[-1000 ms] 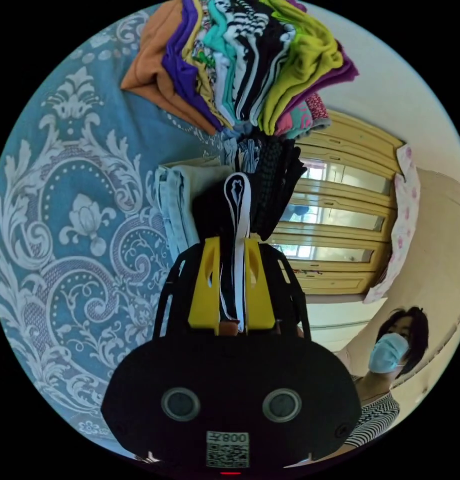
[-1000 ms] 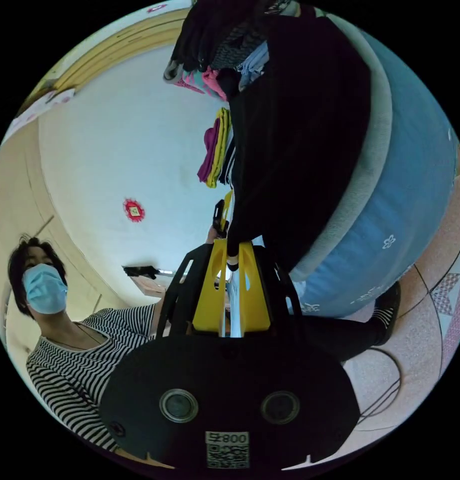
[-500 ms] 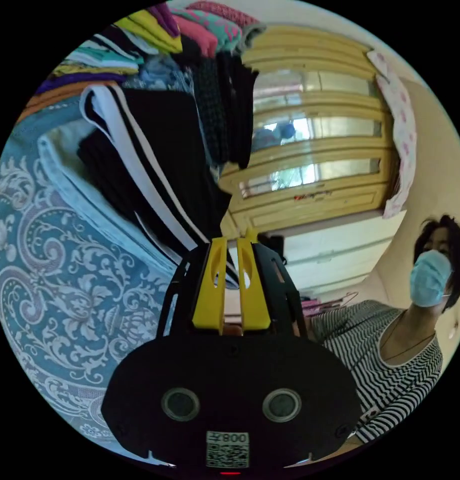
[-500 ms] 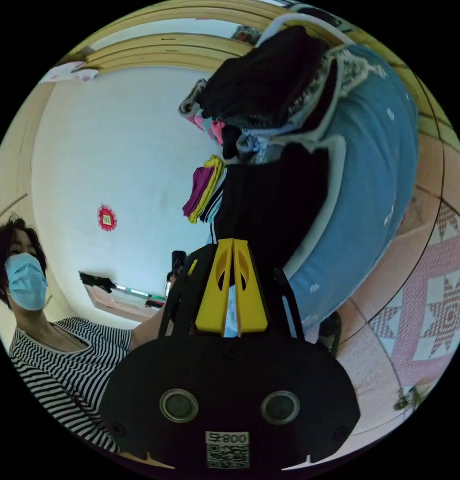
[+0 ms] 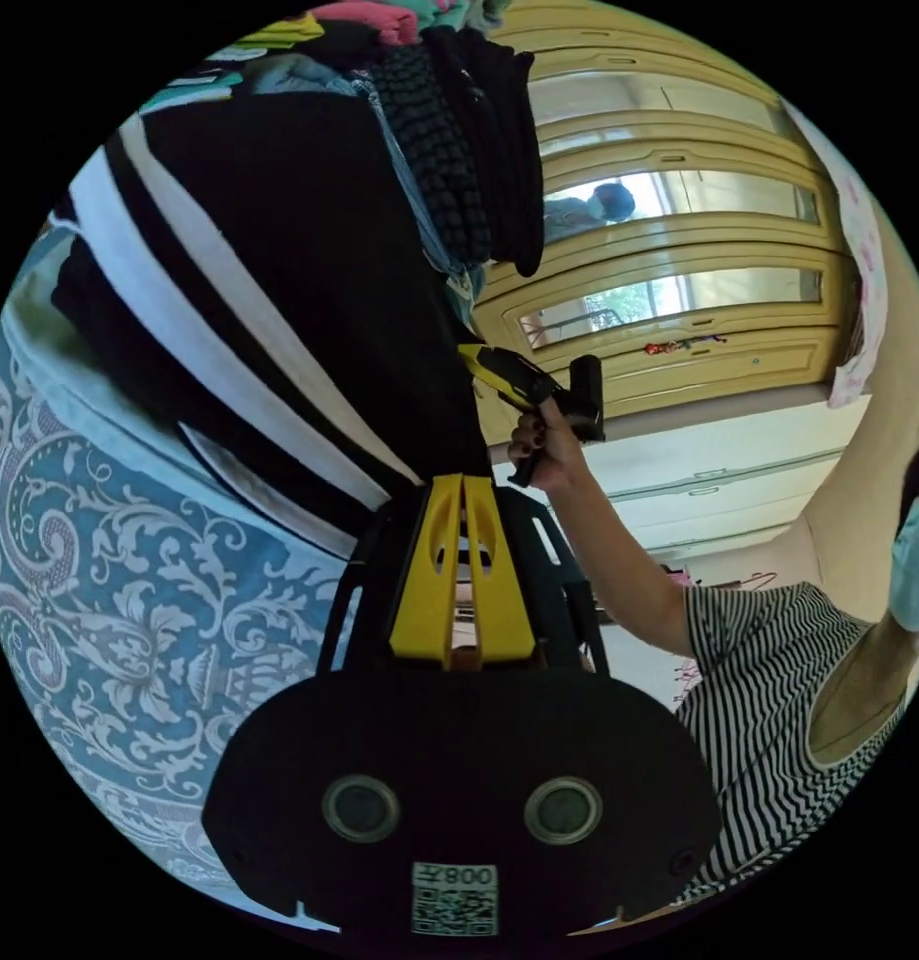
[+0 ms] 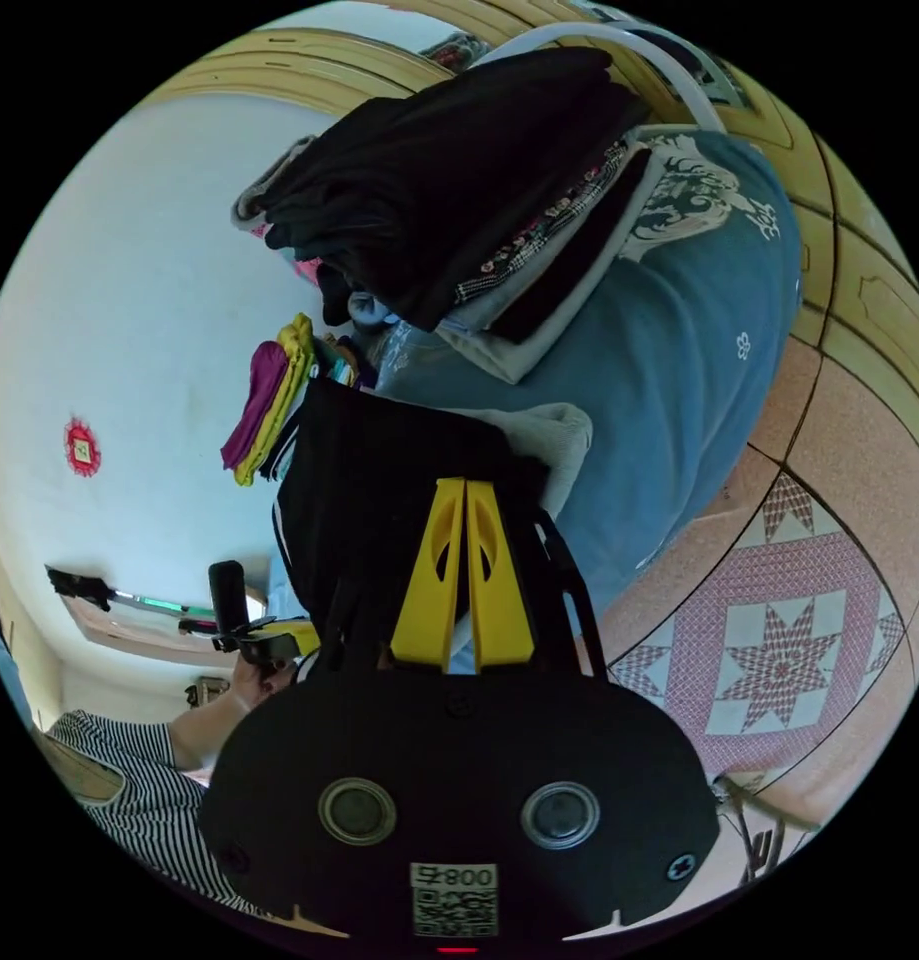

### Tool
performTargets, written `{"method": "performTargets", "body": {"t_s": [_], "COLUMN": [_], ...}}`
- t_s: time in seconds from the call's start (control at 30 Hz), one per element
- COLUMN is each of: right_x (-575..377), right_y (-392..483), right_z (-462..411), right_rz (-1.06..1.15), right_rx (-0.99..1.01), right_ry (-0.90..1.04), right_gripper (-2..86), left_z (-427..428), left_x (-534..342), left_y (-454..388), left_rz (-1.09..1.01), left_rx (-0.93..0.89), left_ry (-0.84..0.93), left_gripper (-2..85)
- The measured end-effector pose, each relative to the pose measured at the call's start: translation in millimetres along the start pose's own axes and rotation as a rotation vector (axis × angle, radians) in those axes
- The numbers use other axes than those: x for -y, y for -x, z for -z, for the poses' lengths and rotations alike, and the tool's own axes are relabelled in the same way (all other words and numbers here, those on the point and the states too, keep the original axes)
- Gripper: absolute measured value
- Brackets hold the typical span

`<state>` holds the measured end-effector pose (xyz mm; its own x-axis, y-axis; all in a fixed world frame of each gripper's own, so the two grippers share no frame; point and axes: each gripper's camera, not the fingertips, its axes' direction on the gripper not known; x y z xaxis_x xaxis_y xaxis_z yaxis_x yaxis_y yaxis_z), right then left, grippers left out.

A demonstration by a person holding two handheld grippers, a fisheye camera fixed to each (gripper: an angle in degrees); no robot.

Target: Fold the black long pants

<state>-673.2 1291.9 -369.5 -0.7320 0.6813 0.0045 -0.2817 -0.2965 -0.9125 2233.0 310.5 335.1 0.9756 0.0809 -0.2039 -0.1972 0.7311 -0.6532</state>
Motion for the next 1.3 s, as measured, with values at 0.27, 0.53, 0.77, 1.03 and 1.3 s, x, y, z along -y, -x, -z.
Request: {"method": "performTargets", "body": {"t_s": [0.27,0.53,0.77,1.03,1.3], "right_x": [-31.1,-58.6,-48.1,21.8,162.2], "right_y": [136.0,232.9,283.9,303.5,348.2], "right_z": [-17.0,-132.2,-179.6,-174.8,-123.6], "right_rz": [0.322,0.570,0.729,0.601,0.647], "right_rx": [0.087,-0.178,-0.371,-0.222,-0.338], "right_ry": [-0.019,0.212,0.206,0.173,-0.207], "right_gripper": [0.0,0.0,0.1,0.7,6.2], "left_z": [67.0,55.4,8.0,-16.0,-100.4], "left_x": [-14.0,-27.5,-62.7,-109.4,-167.9], "left_y": [0.3,30.5,9.5,-14.3,22.1], "left_rz": [-0.013,0.124,0.008,-0.108,-0.109], "left_rx": [0.180,0.192,0.409,0.550,0.854], "left_ry": [-0.288,-0.369,-0.224,-0.254,0.056], "left_gripper": [0.1,0.1,0.1,0.2,0.2]}}
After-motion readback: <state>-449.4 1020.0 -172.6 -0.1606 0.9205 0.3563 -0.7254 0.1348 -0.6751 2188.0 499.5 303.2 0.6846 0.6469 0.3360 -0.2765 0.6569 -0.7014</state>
